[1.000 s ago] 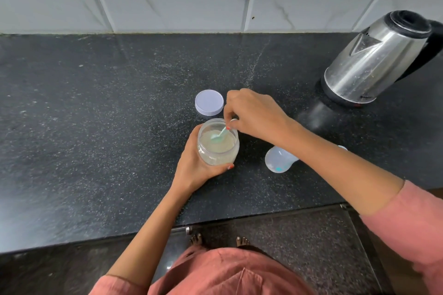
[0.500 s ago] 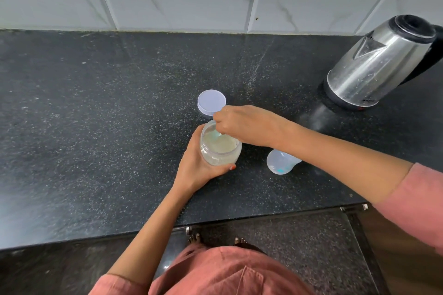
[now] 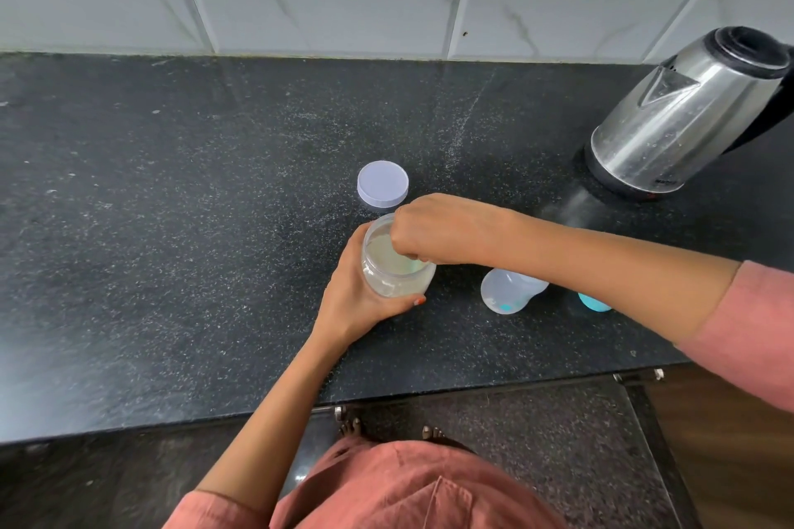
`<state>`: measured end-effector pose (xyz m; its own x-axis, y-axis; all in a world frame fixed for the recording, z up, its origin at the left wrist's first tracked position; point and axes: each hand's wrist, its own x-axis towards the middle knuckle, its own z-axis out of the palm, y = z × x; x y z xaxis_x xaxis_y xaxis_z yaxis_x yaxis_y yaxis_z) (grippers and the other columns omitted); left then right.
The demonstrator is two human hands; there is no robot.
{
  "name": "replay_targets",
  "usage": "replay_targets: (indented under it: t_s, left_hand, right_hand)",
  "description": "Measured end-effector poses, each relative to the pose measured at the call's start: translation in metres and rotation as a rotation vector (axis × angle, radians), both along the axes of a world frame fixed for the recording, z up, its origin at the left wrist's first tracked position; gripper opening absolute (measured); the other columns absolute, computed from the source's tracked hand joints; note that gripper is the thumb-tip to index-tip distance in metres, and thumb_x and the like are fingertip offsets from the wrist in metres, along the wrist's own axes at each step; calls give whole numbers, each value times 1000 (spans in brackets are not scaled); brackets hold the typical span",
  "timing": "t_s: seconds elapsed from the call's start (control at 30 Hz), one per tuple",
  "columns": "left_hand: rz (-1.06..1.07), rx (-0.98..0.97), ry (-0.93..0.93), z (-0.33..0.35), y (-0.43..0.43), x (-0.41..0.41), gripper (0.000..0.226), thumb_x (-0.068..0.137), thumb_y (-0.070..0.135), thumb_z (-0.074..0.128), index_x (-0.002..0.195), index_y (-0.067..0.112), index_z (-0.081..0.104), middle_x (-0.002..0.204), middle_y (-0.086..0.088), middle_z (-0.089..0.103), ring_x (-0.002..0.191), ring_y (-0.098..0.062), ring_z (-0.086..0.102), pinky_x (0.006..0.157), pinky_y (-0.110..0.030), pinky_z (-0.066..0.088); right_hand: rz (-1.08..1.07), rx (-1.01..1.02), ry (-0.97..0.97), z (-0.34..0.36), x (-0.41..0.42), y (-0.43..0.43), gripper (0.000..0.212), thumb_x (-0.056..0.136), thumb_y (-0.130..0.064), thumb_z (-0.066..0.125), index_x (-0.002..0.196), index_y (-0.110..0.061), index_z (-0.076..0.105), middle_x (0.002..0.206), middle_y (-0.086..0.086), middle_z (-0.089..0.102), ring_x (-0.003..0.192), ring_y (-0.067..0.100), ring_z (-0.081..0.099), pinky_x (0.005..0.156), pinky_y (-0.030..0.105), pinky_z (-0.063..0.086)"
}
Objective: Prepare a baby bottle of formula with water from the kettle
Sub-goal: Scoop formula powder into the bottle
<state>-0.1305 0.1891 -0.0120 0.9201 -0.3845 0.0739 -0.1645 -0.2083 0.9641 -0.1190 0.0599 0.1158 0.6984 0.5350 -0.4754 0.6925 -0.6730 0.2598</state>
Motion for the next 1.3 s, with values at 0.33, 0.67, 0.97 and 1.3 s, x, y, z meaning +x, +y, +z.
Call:
replay_targets:
  t_s: [0.33, 0.67, 0.97, 1.3]
  left_hand:
    - [3, 18, -43, -2, 1, 1, 85, 46, 45, 82, 115, 61, 34, 117, 41, 46, 109, 14, 47, 81, 1, 34]
    - [-15, 0, -44, 0, 2, -1, 84, 46, 46, 81, 115, 61, 35, 117, 40, 48, 110, 12, 48, 82, -1, 35]
    - [-15, 10, -24, 0, 1, 0, 85, 46, 46, 80, 115, 63, 34, 117, 38, 49, 109, 10, 50, 82, -3, 38]
    - [-16, 8, -17, -1, 3, -1, 85, 45, 48, 80, 115, 63, 33, 117, 39, 49, 110, 10, 49, 82, -3, 38]
  right_hand:
    - [-397, 418, 144, 16, 2, -20, 10, 81, -15, 62, 88, -16, 69, 63, -15, 50, 68, 11, 49, 55, 25, 34]
    - [-838, 883, 336, 9, -13, -22, 9, 81, -8, 65, 87, -3, 70, 61, -2, 64, 48, -3, 58, 58, 8, 48]
    - [-816, 953, 264, 9, -19, -7, 11, 83, -9, 62, 89, -3, 70, 68, 3, 65, 54, 1, 57, 56, 5, 45]
    - [-927, 1061, 243, 4, -18, -6, 10, 84, -8, 62, 87, -2, 69, 62, -3, 62, 55, 2, 59, 57, 9, 48]
